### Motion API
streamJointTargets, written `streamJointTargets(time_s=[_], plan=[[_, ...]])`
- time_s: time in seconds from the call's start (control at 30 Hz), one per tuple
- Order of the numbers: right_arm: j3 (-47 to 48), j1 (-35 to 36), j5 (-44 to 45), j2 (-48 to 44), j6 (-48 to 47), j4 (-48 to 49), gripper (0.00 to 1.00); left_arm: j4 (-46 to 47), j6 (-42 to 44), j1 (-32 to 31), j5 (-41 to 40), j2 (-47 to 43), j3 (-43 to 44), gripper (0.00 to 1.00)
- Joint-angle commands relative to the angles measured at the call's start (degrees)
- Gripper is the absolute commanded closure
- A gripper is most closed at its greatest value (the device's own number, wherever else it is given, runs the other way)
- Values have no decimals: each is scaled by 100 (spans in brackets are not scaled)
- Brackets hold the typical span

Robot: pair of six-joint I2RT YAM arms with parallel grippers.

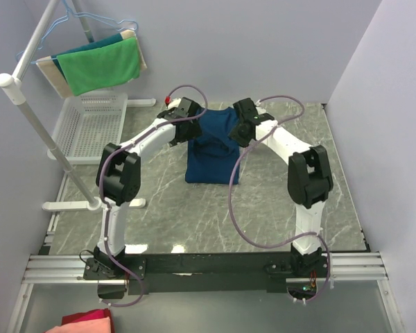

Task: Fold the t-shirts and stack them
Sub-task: Fold the tshirt

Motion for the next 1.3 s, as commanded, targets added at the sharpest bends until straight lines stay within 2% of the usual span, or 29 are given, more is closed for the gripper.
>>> streamJointTargets(time_s=[0.0,0.07,0.1,0.17,0.2,0.3,0.4,0.6,0.93,1.27], plan=[[-411,74,-141,-757,-125,149,65,43,122,32,399,-608,-301,17],[-587,153,-237,-897,-230,43,76,69,139,23,741,-696,-556,24],[-736,189,-281,-933,-274,43,88,60,104,23,812,-766,-713,35],[-825,259,-317,-959,-345,-36,98,104,77,23,1120,-820,-855,51],[-869,303,-369,-951,-380,-45,100,69,51,23,1190,-811,-908,64],[-852,364,-527,-793,-380,-124,100,17,51,23,1524,-663,-847,84],[-878,382,-703,-635,-354,-54,100,16,78,32,1840,-416,-672,91],[-685,373,-932,-222,-328,8,100,-142,-10,76,2210,208,-92,98],[-342,330,-941,280,-354,-107,100,-467,-89,155,2070,1061,761,99],[667,5,-686,991,-380,-309,100,60,-195,278,1946,1272,1086,98]])
